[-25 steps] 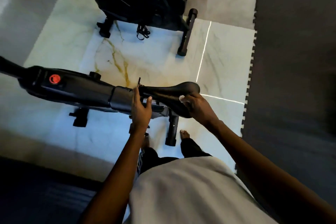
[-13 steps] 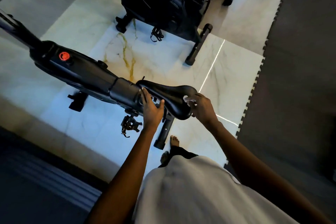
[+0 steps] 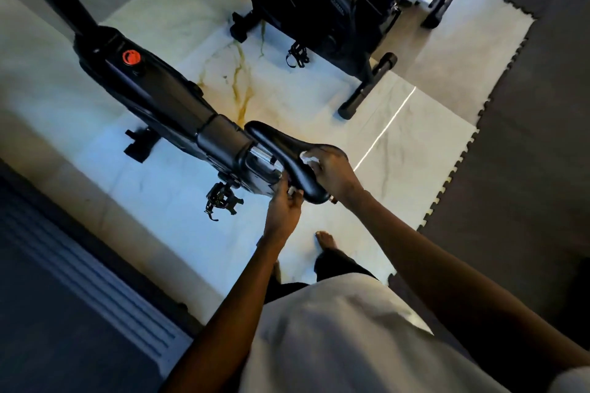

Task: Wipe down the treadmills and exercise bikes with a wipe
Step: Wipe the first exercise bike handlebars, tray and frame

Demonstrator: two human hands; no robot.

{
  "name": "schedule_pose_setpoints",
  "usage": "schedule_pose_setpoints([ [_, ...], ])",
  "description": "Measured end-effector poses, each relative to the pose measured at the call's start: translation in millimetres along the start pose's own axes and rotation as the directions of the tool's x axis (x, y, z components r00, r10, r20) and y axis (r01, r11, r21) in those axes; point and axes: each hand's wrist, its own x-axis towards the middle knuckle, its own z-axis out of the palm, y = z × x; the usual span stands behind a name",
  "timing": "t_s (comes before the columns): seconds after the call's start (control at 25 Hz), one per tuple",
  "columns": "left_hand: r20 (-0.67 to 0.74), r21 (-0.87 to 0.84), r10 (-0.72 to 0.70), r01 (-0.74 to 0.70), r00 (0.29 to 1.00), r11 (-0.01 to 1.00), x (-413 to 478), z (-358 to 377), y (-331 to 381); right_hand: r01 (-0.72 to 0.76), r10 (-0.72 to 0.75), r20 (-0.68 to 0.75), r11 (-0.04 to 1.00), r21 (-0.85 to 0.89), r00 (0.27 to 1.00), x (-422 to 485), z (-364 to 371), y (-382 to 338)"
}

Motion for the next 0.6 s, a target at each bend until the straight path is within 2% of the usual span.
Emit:
schedule_pose_setpoints([
  [0.12, 0.022, 0.029, -0.082, 0.081, 0.996, 0.996, -4, 8, 1, 0.141, -0.141, 0.126, 0.990, 0.011, 0.982, 20, -4, -1],
  [0.24, 0.013, 0.055, -0.173, 0.172, 0.985, 0.983, -4, 14, 3, 0.224, -0.225, 0.164, 0.974, 0.022, 0.960, 27, -11, 18],
  [0.44, -0.179, -0.099, -0.294, 0.280, 0.939, 0.955, -20, 51, 10, 0.334, -0.351, 0.288, 0.936, 0.106, 0.891, 31, -19, 53],
  [0.6, -0.347, -0.196, -0.360, 0.309, 0.866, 0.931, -28, 90, 28, 0.350, -0.395, 0.296, 0.917, 0.192, 0.870, 63, -17, 42],
])
